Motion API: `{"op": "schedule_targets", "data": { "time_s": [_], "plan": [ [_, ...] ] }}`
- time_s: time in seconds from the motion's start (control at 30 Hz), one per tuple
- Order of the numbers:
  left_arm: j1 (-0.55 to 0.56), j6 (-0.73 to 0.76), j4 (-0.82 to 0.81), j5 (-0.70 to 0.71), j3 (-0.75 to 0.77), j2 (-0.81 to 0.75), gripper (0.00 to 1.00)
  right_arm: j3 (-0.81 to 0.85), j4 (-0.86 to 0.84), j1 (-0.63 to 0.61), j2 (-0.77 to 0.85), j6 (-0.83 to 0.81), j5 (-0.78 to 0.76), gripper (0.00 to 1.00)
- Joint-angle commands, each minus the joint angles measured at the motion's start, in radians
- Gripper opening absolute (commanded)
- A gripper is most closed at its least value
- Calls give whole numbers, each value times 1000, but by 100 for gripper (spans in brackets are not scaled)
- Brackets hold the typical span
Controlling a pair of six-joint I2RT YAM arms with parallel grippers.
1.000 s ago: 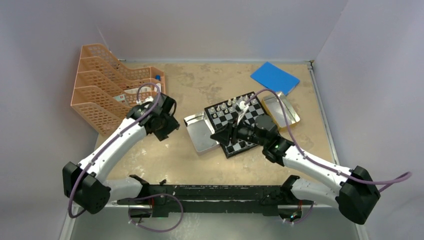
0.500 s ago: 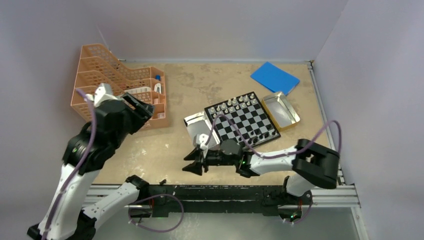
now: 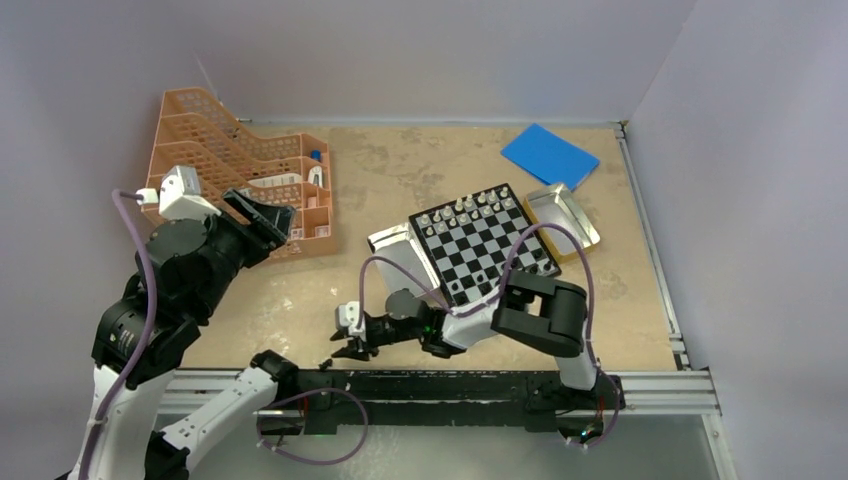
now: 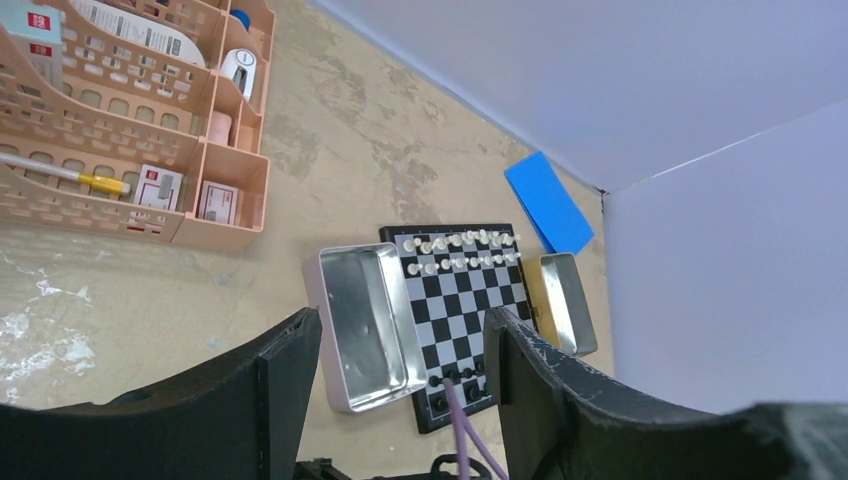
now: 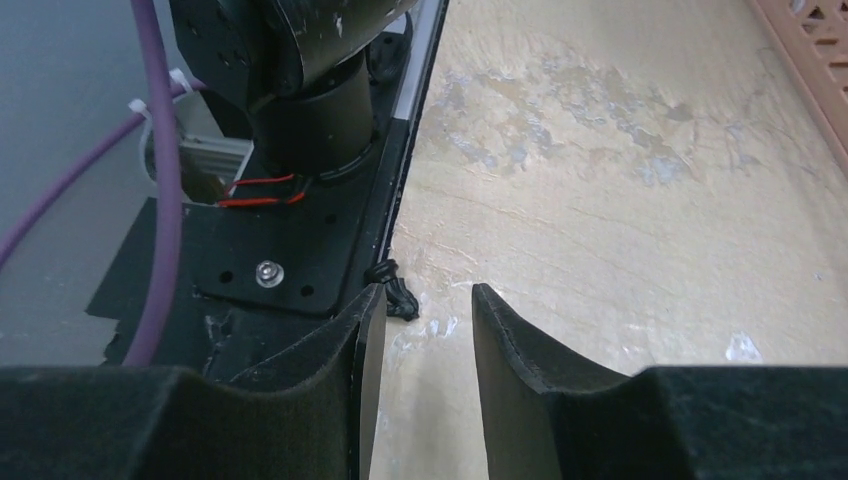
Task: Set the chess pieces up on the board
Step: Pick up the chess piece from the storage box.
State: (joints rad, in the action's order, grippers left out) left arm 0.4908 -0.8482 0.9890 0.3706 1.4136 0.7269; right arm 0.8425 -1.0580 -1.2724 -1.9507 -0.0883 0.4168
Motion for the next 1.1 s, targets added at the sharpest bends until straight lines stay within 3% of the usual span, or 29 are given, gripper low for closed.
{"op": "schedule_targets", "data": {
  "time_s": [0.0,0.63,1.07],
  "plan": [
    [-6,44,-21,-3,10,-26,61,95,1,-25,-55,-120,18,39],
    [-6,88,-4,6,27,-79,61,250,175,-57,-208,-248,33,37],
    [-7,90,-4,-1,8,-67,61,262,265,-68,-206,-357,68,39]
  ]
}}
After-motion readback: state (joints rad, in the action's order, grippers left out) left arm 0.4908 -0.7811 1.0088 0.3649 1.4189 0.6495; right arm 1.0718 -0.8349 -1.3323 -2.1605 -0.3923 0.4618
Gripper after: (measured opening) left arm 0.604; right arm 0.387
